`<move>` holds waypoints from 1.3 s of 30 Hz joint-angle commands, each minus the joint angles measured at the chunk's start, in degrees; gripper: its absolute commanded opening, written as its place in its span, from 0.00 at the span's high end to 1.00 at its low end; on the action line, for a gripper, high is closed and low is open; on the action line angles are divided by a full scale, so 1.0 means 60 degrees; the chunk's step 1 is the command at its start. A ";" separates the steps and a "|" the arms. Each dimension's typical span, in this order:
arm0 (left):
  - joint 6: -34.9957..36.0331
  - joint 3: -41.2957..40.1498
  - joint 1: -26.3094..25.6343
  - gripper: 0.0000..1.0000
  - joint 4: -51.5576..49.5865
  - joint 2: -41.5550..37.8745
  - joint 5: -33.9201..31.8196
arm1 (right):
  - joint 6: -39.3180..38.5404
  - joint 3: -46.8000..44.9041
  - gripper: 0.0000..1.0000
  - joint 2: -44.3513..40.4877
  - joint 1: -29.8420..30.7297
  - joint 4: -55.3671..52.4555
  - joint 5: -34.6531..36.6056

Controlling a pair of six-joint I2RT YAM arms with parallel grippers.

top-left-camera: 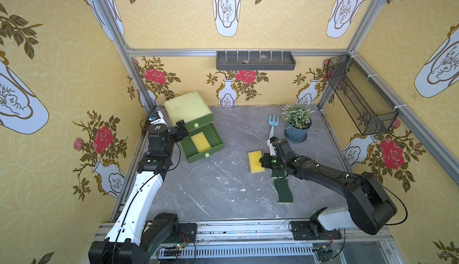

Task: Take the sponge out of the drawer
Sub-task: Place the sponge at the center of the board.

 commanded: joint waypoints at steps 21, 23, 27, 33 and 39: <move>-0.0070 -0.0042 0.0019 0.00 0.0235 -0.0017 0.0057 | -0.0248 -0.0097 1.00 0.0823 0.0279 -0.0511 0.0903; -0.0061 -0.0041 0.0023 0.00 0.0234 -0.0010 0.0052 | -0.0262 -0.0102 1.00 0.0860 0.0361 -0.0592 0.1057; -0.0070 -0.0035 0.0028 0.00 0.0235 -0.0006 0.0071 | -0.0300 -0.0101 1.00 0.0882 0.0472 -0.0680 0.1274; -0.0059 -0.0042 0.0021 0.00 0.0235 -0.0015 0.0065 | -0.0398 -0.0077 1.00 0.0996 0.0503 -0.0812 0.1509; -0.0065 -0.0040 0.0022 0.00 0.0235 -0.0017 0.0061 | -0.0496 -0.0013 0.87 0.1142 0.0510 -0.0922 0.1617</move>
